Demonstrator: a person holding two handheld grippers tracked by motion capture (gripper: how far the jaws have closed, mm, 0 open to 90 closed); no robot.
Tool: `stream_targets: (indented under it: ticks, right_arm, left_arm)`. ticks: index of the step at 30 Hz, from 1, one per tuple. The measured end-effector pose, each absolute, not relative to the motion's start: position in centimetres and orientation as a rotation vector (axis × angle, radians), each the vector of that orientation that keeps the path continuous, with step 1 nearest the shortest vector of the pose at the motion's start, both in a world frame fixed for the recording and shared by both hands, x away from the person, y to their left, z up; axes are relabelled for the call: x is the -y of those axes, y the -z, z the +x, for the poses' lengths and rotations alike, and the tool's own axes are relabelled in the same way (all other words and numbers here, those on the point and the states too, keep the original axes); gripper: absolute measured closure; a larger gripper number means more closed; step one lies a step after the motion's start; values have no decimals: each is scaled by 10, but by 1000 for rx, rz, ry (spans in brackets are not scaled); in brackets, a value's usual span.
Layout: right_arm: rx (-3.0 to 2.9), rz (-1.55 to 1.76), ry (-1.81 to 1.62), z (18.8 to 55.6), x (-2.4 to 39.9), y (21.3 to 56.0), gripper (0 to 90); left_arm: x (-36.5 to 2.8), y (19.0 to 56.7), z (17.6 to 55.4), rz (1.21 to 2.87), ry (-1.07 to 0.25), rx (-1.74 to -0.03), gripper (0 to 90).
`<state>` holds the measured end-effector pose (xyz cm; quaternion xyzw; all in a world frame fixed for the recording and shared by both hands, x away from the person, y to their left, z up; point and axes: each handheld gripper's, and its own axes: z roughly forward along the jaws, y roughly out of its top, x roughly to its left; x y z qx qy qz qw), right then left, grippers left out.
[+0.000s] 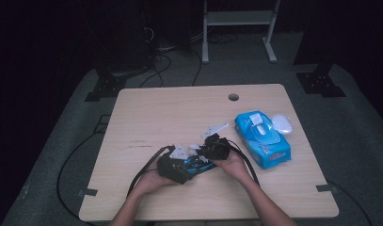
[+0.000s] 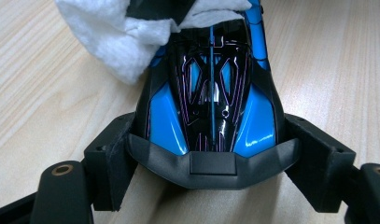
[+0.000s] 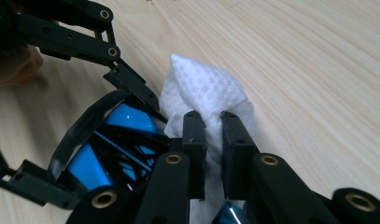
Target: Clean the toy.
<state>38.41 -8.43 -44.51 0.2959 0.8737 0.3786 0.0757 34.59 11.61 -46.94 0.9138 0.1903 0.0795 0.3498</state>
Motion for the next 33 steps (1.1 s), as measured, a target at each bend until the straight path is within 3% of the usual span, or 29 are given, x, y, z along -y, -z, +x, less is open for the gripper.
stream_targets:
  ticks: [11, 22, 29, 33]
  right_arm:
    - [-2536, 1083, -1087, 382, 152, 455, 818]
    - [-2617, 1042, -1103, 360, 167, 452, 819]
    - [-2648, 931, -1143, 362, 145, 448, 820]
    - [-2621, 995, -1070, 363, 161, 451, 820]
  left_arm:
    - [-116, 469, 347, 2375, -195, -500, 240]
    - [-115, 471, 348, 2363, -185, -506, 240]
    - [-113, 471, 348, 2372, -185, -509, 239]
    - [-114, 471, 348, 2370, -181, -510, 239]
